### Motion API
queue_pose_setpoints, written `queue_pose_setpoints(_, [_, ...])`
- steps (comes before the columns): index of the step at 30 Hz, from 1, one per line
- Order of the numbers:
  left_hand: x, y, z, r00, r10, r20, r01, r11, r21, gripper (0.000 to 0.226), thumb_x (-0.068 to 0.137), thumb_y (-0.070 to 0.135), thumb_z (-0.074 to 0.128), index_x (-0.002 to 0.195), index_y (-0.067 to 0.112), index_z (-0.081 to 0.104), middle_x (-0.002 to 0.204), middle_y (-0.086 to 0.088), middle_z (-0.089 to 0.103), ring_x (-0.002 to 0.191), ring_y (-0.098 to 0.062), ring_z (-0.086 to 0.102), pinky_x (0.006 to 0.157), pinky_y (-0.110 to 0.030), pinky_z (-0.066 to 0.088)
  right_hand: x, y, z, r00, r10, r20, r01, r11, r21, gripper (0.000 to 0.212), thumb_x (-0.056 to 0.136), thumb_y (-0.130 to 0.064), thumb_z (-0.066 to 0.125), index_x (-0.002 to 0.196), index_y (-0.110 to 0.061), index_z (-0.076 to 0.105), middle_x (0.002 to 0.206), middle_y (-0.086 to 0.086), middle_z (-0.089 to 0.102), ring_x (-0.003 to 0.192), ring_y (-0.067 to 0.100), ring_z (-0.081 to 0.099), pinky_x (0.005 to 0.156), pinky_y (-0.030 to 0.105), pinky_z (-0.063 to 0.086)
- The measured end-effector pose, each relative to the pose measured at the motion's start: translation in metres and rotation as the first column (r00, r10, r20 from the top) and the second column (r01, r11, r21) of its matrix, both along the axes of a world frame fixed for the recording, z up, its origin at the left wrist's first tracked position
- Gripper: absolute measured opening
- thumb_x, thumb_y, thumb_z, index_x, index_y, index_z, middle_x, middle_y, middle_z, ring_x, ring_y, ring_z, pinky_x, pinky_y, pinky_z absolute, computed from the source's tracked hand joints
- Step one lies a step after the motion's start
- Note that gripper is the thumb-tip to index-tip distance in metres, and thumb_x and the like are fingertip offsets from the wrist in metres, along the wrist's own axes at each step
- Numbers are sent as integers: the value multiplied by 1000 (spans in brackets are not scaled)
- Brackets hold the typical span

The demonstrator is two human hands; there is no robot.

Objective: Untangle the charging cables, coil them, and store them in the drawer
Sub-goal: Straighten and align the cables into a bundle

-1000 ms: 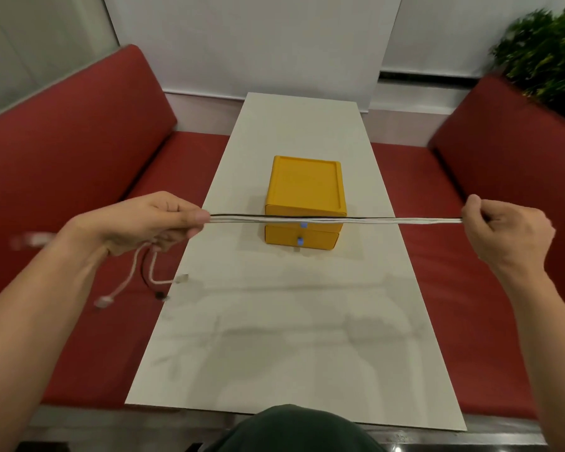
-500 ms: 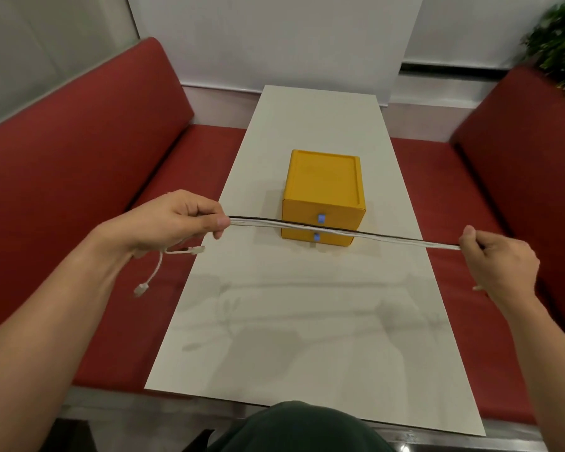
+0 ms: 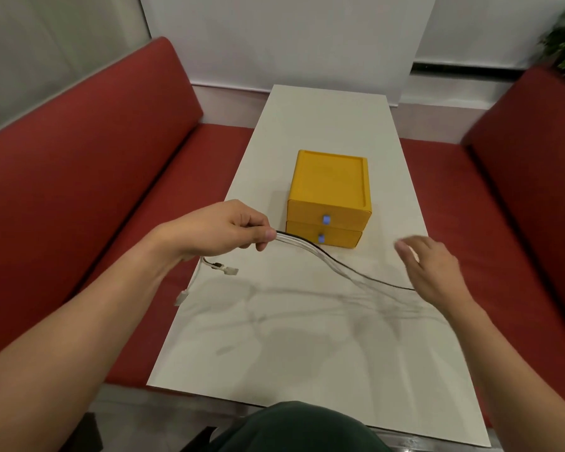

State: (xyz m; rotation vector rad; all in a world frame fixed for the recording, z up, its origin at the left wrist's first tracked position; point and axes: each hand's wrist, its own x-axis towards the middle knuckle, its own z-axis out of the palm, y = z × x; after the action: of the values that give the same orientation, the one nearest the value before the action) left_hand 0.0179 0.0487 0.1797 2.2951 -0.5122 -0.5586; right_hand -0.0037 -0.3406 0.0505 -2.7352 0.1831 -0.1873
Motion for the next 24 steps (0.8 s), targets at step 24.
queue_pose_setpoints(24, [-7, 5, -5, 974, -74, -215, 43, 988, -146, 26, 105, 28, 58, 91, 11, 73, 67, -7, 62, 57, -20, 57, 71, -47, 47, -6, 121, 111, 827, 563, 11, -530, 771, 353, 21, 104, -35, 60, 87, -28, 71, 70, -22, 61, 63, 6, 50, 57, 22, 36])
